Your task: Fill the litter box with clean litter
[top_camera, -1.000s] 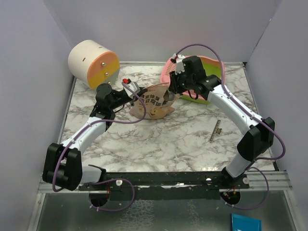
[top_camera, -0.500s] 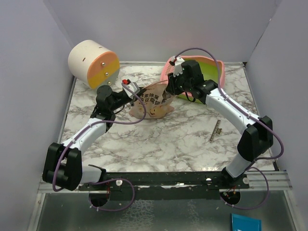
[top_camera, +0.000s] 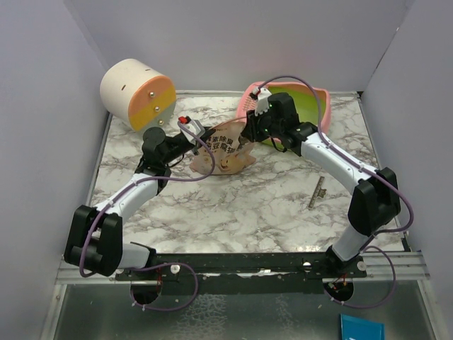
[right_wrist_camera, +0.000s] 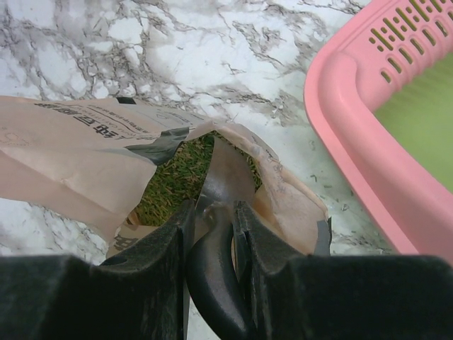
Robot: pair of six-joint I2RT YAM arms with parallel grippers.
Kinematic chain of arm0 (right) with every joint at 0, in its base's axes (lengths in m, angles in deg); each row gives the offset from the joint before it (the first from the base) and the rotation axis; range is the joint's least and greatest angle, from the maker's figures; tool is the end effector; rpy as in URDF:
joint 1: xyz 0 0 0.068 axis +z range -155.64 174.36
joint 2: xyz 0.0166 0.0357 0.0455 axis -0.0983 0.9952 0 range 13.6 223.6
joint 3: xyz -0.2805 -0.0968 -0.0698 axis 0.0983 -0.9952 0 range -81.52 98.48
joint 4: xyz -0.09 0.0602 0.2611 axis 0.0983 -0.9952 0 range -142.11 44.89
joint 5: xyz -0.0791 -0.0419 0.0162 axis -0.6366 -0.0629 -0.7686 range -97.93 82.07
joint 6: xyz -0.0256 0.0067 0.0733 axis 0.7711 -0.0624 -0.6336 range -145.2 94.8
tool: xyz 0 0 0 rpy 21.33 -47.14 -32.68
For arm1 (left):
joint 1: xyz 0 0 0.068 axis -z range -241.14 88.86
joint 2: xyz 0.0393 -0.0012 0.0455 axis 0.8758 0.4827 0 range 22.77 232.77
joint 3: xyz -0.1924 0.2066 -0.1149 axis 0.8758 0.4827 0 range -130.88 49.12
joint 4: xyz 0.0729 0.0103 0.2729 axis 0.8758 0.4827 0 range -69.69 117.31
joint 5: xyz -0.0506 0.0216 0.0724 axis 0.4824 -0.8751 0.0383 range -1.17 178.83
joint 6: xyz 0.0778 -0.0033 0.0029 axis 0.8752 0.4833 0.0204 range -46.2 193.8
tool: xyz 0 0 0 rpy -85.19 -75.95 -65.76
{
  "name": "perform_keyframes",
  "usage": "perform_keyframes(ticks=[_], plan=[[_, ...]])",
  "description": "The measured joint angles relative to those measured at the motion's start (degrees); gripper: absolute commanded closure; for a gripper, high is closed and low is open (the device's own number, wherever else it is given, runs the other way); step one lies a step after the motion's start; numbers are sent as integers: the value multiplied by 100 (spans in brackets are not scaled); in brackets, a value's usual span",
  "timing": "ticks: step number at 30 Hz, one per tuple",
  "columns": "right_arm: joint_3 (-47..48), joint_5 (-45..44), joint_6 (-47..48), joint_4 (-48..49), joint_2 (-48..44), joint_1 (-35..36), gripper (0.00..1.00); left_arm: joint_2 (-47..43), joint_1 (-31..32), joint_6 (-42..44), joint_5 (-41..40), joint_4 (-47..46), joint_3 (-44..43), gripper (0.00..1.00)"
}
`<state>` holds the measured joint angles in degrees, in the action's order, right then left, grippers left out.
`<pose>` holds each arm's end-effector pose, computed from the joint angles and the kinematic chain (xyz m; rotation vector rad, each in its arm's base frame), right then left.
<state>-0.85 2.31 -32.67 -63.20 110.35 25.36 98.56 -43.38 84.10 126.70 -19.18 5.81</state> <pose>0.3746 0.2389 0.3136 -0.5539 2.1439 0.5732 0.3024 -0.1398 0.3237 0.8661 1.2266 -0.5821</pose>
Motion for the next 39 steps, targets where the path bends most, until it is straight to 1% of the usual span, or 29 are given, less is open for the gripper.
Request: perform_keyframes(ticks=[13,20,28,35,39], plan=[[-94,452,-90,389,260,-74,99,170,0,-101,-2,-245,0,100],[-251,872,-208,745,376,-157,99,216,0,-101,-4,-313,0,100],[-407,1327,-455,1200,531,-199,99,245,0,-76,-26,-363,4,100],[-492,1547,-726,1325,570,-229,99,382,0,7,-70,-514,-9,100],[-533,1768,-962,1423,632,-302,99,612,-7,68,-74,-494,-254,100]])
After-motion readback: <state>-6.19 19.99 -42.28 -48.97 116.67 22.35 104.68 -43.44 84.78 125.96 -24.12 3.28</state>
